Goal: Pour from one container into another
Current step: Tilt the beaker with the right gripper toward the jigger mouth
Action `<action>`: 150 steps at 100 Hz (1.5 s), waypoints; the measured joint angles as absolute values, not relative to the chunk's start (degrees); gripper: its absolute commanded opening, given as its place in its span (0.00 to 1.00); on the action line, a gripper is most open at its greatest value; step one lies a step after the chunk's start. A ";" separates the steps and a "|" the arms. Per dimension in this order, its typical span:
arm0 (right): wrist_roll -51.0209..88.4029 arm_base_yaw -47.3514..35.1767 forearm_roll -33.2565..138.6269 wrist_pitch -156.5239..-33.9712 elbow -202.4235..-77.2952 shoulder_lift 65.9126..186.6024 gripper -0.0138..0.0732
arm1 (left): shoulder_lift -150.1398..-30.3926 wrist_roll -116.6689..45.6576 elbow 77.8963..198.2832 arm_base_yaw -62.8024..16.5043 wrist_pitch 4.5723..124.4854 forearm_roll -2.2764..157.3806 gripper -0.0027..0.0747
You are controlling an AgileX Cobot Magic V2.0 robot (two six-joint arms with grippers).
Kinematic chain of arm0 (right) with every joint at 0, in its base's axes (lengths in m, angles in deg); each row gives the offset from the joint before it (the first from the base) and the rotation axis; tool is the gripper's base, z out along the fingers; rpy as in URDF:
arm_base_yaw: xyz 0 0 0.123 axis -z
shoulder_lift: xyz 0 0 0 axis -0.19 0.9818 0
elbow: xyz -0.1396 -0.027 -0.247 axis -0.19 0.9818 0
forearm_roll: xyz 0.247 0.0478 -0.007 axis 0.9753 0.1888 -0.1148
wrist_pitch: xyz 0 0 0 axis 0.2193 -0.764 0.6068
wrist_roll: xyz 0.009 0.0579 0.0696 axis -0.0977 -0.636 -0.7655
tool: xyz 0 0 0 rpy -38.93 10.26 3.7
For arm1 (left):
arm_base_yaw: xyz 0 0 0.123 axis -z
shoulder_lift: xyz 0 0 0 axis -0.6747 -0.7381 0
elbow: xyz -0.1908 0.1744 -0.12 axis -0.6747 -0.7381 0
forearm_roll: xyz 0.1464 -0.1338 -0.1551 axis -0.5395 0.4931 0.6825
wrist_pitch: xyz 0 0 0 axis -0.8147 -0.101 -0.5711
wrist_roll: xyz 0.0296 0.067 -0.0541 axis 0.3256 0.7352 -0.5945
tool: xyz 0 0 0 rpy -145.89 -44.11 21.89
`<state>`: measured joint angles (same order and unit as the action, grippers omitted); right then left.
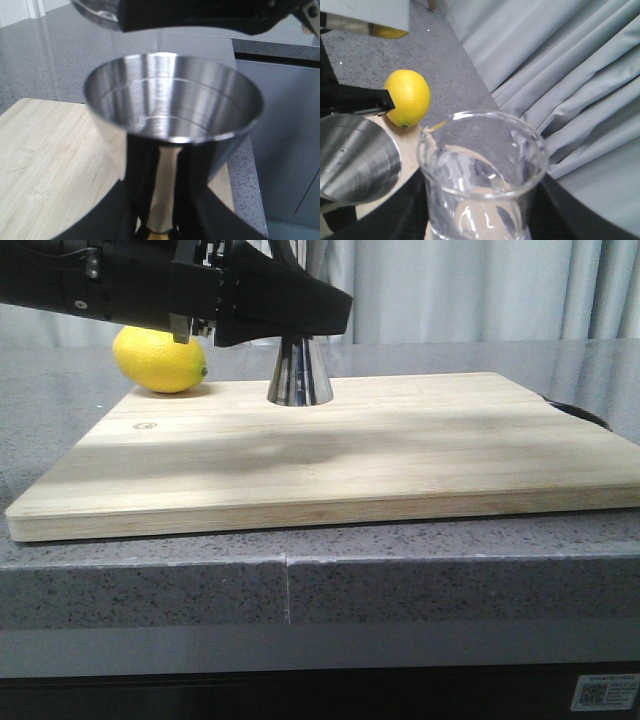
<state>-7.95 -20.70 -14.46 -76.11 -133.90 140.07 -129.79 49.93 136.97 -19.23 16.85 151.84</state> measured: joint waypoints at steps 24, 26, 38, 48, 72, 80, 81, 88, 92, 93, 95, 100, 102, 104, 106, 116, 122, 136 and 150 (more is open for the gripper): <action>-7.95 -20.70 -16.33 -76.11 -133.90 140.07 0.40 | -129.79 49.93 136.97 -19.10 16.85 151.84 0.06; -7.95 -20.70 -16.49 -76.11 -133.90 140.07 0.40 | -129.79 49.93 136.97 -19.10 16.85 151.84 0.06; -7.95 -20.70 -17.43 -76.11 -133.90 140.07 0.40 | -129.79 49.93 136.97 -19.10 16.85 151.84 0.06; -7.95 -20.70 -18.06 -76.11 -133.90 140.07 0.40 | -129.79 49.93 136.97 -19.10 16.85 151.84 0.06; -7.95 -20.70 -20.32 -76.00 -133.90 140.07 0.40 | -129.79 49.93 136.97 -19.10 16.85 151.84 0.06; -7.95 -20.70 -20.91 -75.72 -133.90 140.07 0.40 | -129.79 49.93 136.97 -19.10 16.85 151.81 0.06; -7.95 -20.70 -21.03 -75.72 -133.90 140.07 0.40 | -129.79 49.93 136.97 -19.10 16.85 151.81 0.06; -7.95 -20.70 -21.64 -75.50 -133.90 140.07 0.40 | -129.79 49.93 136.97 -19.10 16.85 151.81 0.06; -7.95 -20.70 -22.06 -75.46 -133.90 140.07 0.40 | -129.79 49.93 136.97 -19.10 16.85 151.81 0.06; -7.95 -20.70 -22.15 -75.46 -133.90 140.07 0.40 | -129.79 49.93 136.97 -19.10 16.85 151.81 0.06; -7.95 -20.70 -22.32 -75.37 -133.90 140.07 0.40 | -129.79 49.93 136.97 -19.10 16.85 151.81 0.06; -7.95 -20.70 -22.73 -75.25 -133.90 140.07 0.40 | -129.79 49.93 136.97 -19.10 16.85 151.81 0.06; -7.95 -20.70 -22.91 -75.25 -133.90 140.07 0.40 | -129.79 49.93 136.97 -19.10 16.85 151.81 0.06; -7.95 -20.70 -23.01 -75.25 -133.90 140.07 0.40 | -129.79 49.93 136.97 -19.10 16.85 151.81 0.06; -7.95 -20.70 -23.19 -75.25 -133.90 140.07 0.40 | -129.79 49.93 136.97 -19.10 16.85 151.81 0.06; -7.95 -20.70 -24.01 -75.16 -133.90 140.07 0.40 | -129.79 49.93 136.97 -19.10 16.85 151.81 0.06; -7.95 -20.70 -24.60 -75.16 -133.90 140.07 0.40 | -129.79 49.93 136.97 -19.10 16.85 151.81 0.06; -7.95 -20.70 -25.62 -75.14 -133.90 140.07 0.40 | -129.79 49.93 136.97 -19.10 16.85 151.71 0.06; -7.95 -20.70 -26.66 -75.04 -133.90 140.07 0.40 | -129.79 49.93 136.97 -19.10 16.85 151.71 0.06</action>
<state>-7.95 -20.70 -26.66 -75.04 -133.90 140.07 -129.79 49.93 136.97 -19.10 16.85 151.71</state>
